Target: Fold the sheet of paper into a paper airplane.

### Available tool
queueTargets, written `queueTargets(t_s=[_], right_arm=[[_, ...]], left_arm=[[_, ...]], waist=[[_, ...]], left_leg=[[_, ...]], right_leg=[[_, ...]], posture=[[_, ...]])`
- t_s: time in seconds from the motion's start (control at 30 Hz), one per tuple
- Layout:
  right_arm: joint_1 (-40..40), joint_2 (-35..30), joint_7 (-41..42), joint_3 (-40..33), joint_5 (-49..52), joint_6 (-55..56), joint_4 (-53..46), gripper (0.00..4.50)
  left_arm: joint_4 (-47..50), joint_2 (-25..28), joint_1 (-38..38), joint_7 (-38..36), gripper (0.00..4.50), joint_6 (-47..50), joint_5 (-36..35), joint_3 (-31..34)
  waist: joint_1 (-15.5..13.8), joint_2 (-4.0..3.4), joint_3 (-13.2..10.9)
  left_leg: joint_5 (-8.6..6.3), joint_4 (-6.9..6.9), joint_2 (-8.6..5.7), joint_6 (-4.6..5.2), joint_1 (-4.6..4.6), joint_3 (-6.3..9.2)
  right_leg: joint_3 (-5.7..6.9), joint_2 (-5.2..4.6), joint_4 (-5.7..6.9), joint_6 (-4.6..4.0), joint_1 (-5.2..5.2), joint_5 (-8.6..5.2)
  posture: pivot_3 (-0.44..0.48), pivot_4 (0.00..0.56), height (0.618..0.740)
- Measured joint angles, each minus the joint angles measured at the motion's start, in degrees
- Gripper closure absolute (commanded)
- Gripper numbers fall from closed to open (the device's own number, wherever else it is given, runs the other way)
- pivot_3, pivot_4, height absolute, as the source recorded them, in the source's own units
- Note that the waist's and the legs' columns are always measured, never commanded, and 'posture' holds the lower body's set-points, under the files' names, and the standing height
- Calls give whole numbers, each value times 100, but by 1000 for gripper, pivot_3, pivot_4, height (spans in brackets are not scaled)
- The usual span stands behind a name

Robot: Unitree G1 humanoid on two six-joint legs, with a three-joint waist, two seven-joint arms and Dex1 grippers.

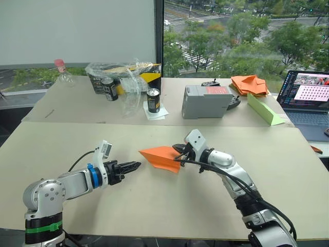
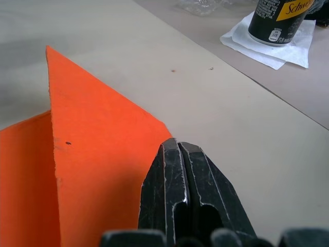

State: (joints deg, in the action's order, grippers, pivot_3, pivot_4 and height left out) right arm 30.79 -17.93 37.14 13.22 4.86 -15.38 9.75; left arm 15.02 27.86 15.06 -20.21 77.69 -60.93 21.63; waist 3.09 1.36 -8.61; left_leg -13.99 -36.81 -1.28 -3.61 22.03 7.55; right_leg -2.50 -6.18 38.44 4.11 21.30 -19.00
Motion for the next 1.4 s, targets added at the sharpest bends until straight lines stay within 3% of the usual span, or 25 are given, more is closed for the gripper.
queueTargets(t_s=[0.87,1.4], right_arm=[[-487,-144,835,325,-14,-291,-731,4445],[-586,8,903,242,265,-248,-1184,4445]], left_arm=[[5,33,-52,2,2982,-9,-3,6],[5,40,-52,3,2982,-11,-2,6]], waist=[[37,0,0],[35,0,0]], left_leg=[[-1,0,0,2,-1,1],[-2,0,0,3,-1,3]], right_leg=[[0,0,3,0,0,0],[1,0,4,0,0,0]], posture=[[0,150,740],[0,150,740]])
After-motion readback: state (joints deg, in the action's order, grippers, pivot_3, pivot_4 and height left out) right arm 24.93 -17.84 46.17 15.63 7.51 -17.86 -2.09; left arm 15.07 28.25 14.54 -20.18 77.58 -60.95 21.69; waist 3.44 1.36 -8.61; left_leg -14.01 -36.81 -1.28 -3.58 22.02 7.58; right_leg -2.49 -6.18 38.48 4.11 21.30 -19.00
